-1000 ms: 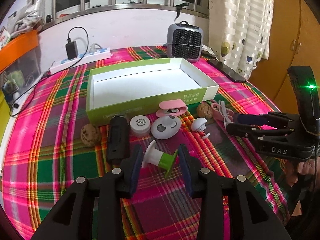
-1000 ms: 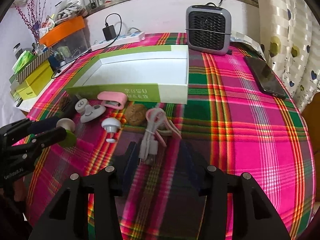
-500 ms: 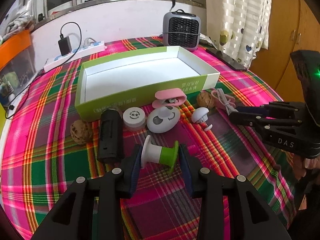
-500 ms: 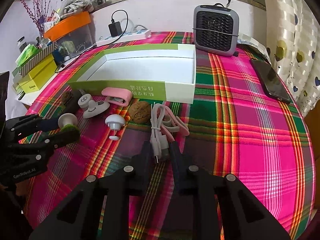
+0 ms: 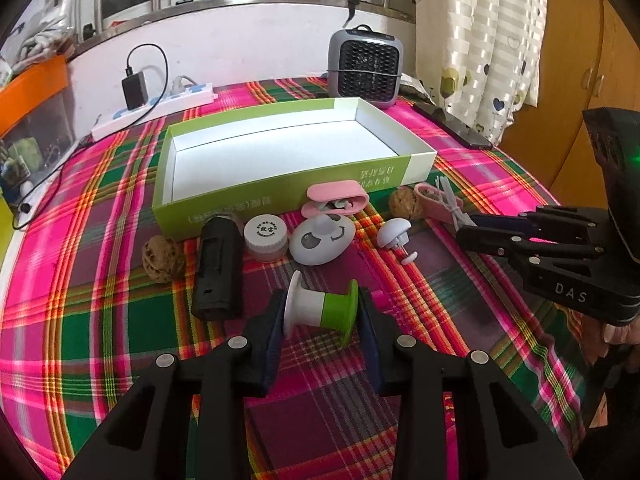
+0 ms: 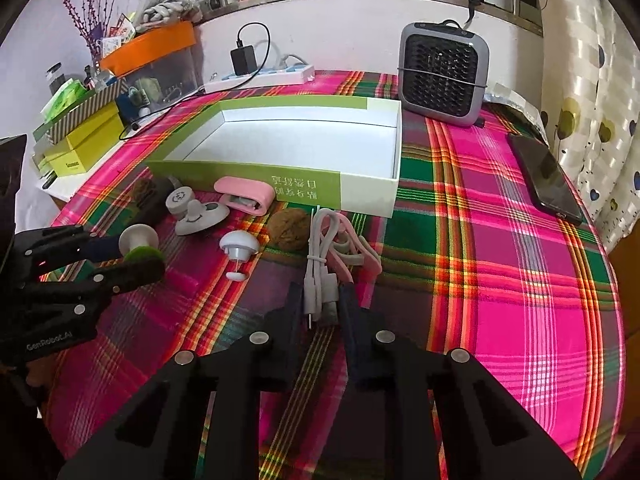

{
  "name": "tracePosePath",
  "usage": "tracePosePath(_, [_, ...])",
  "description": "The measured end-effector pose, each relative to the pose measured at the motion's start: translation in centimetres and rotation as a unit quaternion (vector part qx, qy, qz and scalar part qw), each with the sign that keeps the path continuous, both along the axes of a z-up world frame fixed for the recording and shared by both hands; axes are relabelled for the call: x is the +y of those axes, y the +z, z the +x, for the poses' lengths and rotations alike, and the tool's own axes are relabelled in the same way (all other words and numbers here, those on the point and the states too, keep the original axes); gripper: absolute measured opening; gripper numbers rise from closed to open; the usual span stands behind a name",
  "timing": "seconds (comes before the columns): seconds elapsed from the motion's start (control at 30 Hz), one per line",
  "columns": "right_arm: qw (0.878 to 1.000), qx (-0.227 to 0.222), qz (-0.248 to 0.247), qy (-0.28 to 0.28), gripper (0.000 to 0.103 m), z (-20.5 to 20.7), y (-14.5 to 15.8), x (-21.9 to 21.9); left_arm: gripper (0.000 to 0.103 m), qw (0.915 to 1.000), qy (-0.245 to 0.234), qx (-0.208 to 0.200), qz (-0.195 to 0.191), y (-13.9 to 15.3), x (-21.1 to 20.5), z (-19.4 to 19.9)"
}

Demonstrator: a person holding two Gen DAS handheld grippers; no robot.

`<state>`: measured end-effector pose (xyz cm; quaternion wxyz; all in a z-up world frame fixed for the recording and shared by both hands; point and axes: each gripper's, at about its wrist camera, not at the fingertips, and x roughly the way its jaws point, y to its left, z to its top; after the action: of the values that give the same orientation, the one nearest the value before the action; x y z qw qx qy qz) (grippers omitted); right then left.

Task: Organize objects
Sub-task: 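Grasp the white USB cable with the right gripper while the left gripper grasps the white-green spool, then lower the cable and spool into the white box and open both grippers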

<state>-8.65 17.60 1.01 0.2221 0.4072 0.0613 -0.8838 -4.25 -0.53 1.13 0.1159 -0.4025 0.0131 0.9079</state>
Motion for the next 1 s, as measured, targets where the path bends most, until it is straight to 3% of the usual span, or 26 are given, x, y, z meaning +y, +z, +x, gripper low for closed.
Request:
tracePosePath(0.47, [0.998,0.042,-0.031,0.026,0.019,1.3,2.9,-0.7,0.032,0.999,0.021,0.039,0.006,2.8,-0.1,0.0])
tracePosePath(1.0, [0.997,0.059,-0.026,0.045,0.019,-3.5,4.2,-3.1,0.032,0.9971,0.04,0.064,0.002,4.7,-0.7,-4.4])
